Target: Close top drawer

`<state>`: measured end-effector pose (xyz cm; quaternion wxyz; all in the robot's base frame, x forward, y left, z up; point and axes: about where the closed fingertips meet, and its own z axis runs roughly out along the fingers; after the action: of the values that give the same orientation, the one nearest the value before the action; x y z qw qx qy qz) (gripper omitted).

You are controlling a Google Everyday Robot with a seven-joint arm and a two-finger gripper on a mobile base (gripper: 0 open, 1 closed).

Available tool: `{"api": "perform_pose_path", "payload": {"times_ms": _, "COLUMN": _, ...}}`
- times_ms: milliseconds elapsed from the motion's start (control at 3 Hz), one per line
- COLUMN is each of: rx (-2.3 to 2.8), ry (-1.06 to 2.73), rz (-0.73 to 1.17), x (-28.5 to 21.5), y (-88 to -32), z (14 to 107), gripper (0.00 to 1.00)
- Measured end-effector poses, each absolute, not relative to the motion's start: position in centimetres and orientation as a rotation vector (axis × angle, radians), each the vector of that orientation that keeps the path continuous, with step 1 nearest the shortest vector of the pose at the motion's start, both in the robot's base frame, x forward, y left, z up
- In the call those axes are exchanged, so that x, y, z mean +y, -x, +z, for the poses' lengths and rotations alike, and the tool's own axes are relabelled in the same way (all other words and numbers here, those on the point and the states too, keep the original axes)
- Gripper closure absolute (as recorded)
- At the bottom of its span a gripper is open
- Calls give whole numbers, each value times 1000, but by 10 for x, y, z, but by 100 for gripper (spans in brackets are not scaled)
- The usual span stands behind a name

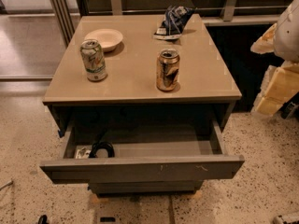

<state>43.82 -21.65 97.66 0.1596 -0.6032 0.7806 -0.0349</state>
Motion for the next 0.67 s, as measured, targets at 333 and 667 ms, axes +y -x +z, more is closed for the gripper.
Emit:
{"api": "perform_pose_path", "payload": {"times_ms": 333, "rx": 2239, "ry": 1689, "rz": -87, "x": -217, "y": -430, "z": 965, "gripper": 42}}
{"api": "perform_pose_path", "payload": {"times_ms": 667, "rx": 2248, "ry": 1622, "rz": -31, "x": -213, "y": -408, "z": 936, "gripper": 66}}
